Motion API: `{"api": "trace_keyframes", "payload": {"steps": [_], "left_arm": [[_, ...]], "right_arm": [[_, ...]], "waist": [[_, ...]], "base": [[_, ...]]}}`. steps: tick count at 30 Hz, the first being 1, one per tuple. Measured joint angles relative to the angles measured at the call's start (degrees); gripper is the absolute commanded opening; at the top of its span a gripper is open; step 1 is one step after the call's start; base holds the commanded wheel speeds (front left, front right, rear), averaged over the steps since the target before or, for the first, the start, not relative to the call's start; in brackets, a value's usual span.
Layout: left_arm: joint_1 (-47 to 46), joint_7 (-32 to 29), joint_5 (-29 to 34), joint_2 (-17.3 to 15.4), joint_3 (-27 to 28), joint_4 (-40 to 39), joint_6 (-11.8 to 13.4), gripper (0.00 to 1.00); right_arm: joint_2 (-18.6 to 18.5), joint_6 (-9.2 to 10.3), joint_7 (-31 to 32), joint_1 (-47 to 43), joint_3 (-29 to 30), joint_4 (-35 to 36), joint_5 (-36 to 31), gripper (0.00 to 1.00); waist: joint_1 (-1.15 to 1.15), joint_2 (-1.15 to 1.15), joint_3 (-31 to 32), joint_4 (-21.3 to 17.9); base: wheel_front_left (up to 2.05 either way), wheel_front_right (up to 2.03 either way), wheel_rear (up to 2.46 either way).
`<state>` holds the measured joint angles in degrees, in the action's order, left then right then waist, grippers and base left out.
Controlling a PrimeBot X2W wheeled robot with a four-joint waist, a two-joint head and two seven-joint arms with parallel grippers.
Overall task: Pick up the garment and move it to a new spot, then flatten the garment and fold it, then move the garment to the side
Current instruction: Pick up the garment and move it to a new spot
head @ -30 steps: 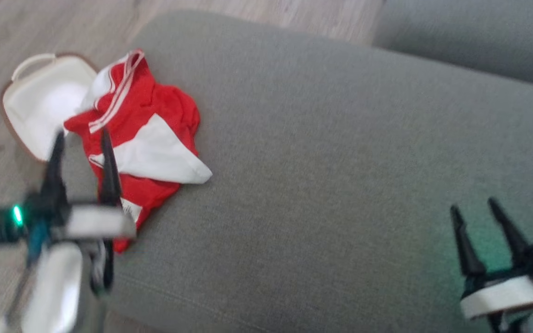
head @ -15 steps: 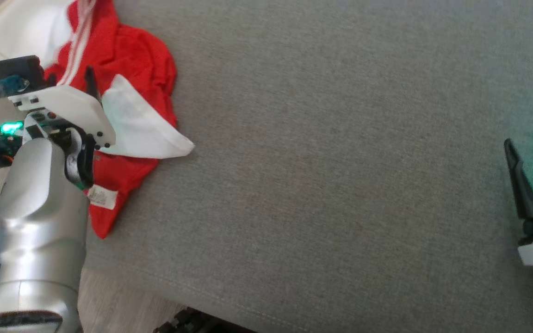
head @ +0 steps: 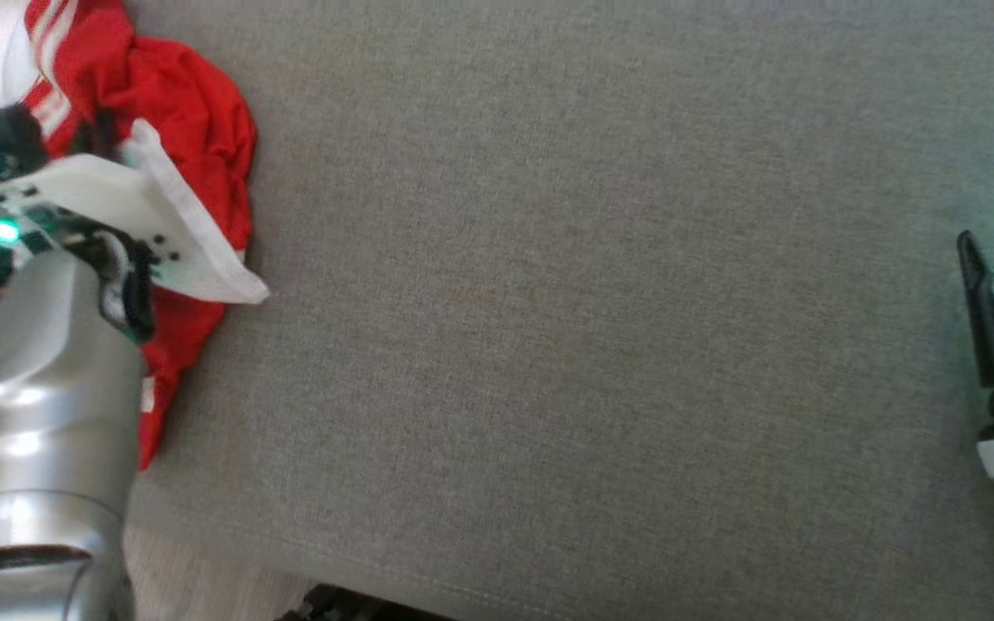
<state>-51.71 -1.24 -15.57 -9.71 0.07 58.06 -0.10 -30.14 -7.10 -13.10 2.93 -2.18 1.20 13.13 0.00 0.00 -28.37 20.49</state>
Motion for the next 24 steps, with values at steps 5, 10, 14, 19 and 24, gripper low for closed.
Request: {"api": "trace_keyframes", "payload": {"steps": [5, 10, 14, 19, 24], "left_arm": [[-2.69, 6.31, 2.61, -3.32, -2.13, -0.04, -1.52, 0.00], [-4.33, 9.65, 4.99, -5.17, -4.72, -2.63, -3.49, 0.00], [-4.68, 9.88, 5.92, -5.56, -7.46, -6.75, -4.91, 0.00], [-4.64, 7.36, 6.08, -5.89, -11.03, -14.85, -6.45, 0.00], [-2.41, 4.12, 4.23, -5.46, -13.62, -24.21, -6.99, 0.00]], "right_arm": [[3.75, 0.00, -0.63, 0.14, -2.04, -2.61, -0.02, 1.00], [8.25, 0.00, -1.11, 0.16, -3.20, -6.22, -0.10, 1.00], [11.92, 0.00, -1.11, -0.23, -3.41, -7.60, -0.14, 1.00], [16.13, -0.01, -1.26, -3.41, -4.02, -7.45, -1.11, 1.00], [18.25, 0.00, -1.26, -5.74, -4.42, -7.27, -1.32, 1.00]], "waist": [[-0.01, 0.00, 3.96, -1.01], [-0.01, 0.00, 9.71, -2.88], [-0.02, 0.00, 14.89, -5.20], [-0.02, 0.00, 21.56, -10.74], [-0.02, 0.00, 25.46, -17.28]], "base": [[0.00, 0.00, 0.00], [0.00, 0.00, 0.00], [0.00, 0.00, 0.00], [0.00, 0.00, 0.00], [0.00, 0.00, 0.00]]}}
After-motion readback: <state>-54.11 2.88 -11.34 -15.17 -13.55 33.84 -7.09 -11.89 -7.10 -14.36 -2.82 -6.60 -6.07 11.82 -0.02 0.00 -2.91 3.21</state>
